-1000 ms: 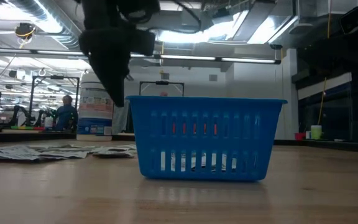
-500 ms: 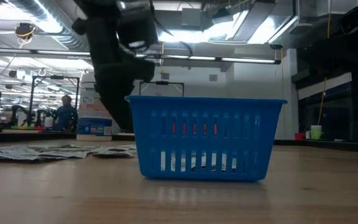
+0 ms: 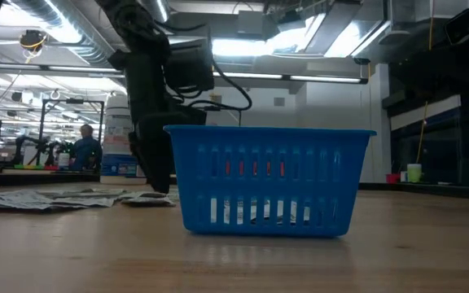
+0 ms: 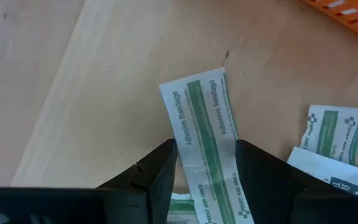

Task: Pick & Place First Aid Supplies
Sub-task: Put the green bandage into the black bin

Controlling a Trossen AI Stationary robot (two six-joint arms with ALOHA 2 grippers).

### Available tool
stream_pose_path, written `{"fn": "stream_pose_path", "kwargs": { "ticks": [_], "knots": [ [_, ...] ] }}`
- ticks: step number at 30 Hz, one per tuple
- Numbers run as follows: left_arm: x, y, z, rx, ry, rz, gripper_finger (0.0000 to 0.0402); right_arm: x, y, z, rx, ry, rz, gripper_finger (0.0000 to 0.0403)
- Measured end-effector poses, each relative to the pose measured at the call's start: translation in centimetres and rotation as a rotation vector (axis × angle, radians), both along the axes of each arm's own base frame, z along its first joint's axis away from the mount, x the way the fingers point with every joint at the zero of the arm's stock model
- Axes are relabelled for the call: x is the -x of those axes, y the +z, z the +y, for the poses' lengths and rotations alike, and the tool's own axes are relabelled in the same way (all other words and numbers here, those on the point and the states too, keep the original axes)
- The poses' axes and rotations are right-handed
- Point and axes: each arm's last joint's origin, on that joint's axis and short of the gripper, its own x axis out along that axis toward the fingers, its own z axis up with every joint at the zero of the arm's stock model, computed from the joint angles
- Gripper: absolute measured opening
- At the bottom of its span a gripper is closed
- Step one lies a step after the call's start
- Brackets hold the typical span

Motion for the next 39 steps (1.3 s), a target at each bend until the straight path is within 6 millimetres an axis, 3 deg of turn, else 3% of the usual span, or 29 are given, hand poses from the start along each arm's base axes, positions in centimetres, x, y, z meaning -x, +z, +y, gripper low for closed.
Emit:
{"fn": "stream_pose_path", "kwargs": {
  "ticks": [7,18,32,39],
  "knots": [
    [0.0,-0.3,0.0,0.005,0.0,0.013,0.0136,0.0,0.0,0.0,0.0,0.0,0.0,0.0195],
    [0.1,-0.4,0.0,0.046,-0.01,0.02,0.0007,0.0,0.0,0.0,0.0,0.0,0.0,0.0195],
    [0.3,0.7,-0.3,0.068,-0.002,-0.017,0.0003,0.0,0.0,0.0,0.0,0.0,0.0,0.0195],
    [-0.5,1.7,-0.2,0.059,0.006,-0.057,0.0003,0.0,0.0,0.0,0.0,0.0,0.0,0.0195]
  ]
}}
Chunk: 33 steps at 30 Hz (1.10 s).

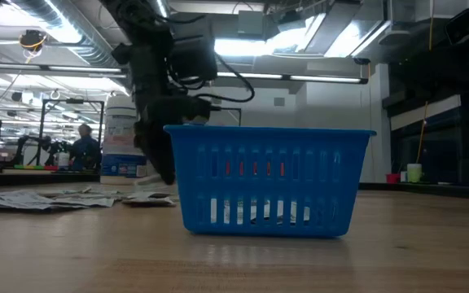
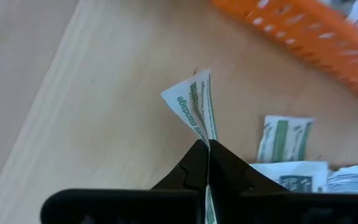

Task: Pick & Place First Aid Supplies
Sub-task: Put the green bandage into the black bin

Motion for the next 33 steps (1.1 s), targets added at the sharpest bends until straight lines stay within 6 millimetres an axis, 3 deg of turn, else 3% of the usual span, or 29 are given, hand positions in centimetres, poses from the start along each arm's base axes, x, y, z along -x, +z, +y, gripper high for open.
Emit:
{"fn": "stream_pose_path", "kwargs": {
  "ticks": [12,21,33],
  "knots": [
    [-2.1,2.9,0.3,-0.033,0.0,-0.098,0.0003,0.0,0.0,0.0,0.0,0.0,0.0,0.0195],
    [-2.9,5.7,1.9,-0.106,-0.007,-0.108,0.0004,0.0,0.0,0.0,0.0,0.0,0.0,0.0195],
    [-3.9,9.5,5.0,-0.183,-0.231,-0.23,0.0002,0.0,0.0,0.0,0.0,0.0,0.0,0.0195]
  ]
}}
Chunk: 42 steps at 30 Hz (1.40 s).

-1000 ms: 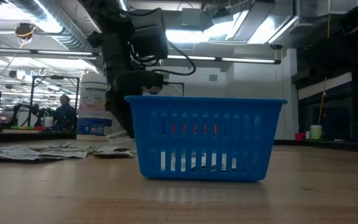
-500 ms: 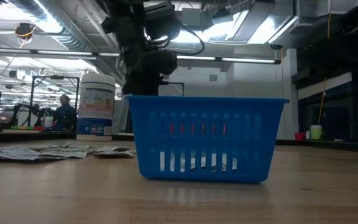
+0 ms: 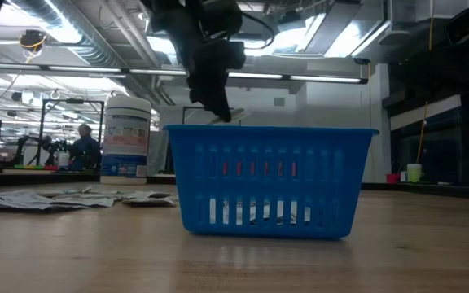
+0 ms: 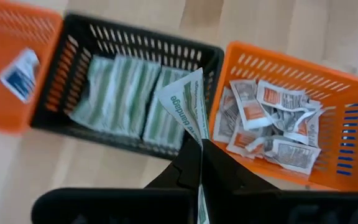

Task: Pick & Place First Aid Supplies
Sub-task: Put the green bandage into the black bin

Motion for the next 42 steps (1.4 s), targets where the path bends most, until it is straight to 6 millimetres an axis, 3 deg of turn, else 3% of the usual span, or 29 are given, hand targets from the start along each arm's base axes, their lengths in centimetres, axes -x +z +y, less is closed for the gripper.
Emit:
{"fn": "stream_pose_path", "kwargs": {
  "ticks": [13,23,31,42],
  "knots": [
    [-1.9,0.7,4.0,-0.101,-0.234,-0.039,0.0002,0.0,0.0,0.0,0.0,0.0,0.0,0.0195],
    [-4.3,-0.7,7.2,-0.124,-0.295,0.049,0.0002,0.0,0.0,0.0,0.0,0.0,0.0,0.0195],
    [-5.0,-2.8,7.5,-0.147,-0.381,0.098,0.0008,0.0,0.0,0.0,0.0,0.0,0.0,0.0195],
    [-5.7,-3.0,7.3,-0.216,-0.45,0.082,0.0022,0.0,0.0,0.0,0.0,0.0,0.0,0.0195]
  ]
}}
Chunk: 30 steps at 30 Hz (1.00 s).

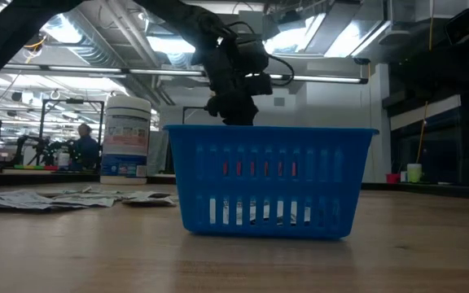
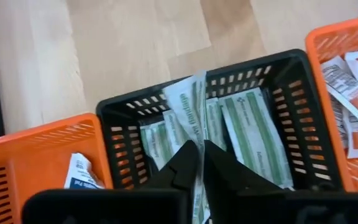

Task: Pick & Place First Aid Supplies
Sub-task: Put the green bandage into the black bin, then put the blue alcohol pad into the top orange bin

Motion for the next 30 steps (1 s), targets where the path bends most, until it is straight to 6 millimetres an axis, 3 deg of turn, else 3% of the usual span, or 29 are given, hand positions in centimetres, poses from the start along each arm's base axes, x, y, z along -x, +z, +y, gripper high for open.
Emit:
{"fn": "stream_pose_path", "kwargs": {
  "ticks": [10,17,25,30],
  "knots": [
    [-0.1,0.0,0.2,-0.057,0.033,0.007,0.0113,0.0,0.0,0.0,0.0,0.0,0.0,0.0195],
    [0.3,0.1,0.3,-0.081,0.145,0.044,0.0169,0.0,0.0,0.0,0.0,0.0,0.0,0.0195],
    [0.9,1.5,-0.6,-0.108,0.182,0.063,0.0173,0.0,0.0,0.0,0.0,0.0,0.001,0.0195],
    [1.0,2.4,-2.4,-0.086,0.183,0.069,0.0165,0.0,0.0,0.0,0.0,0.0,0.001,0.0195]
  ]
}}
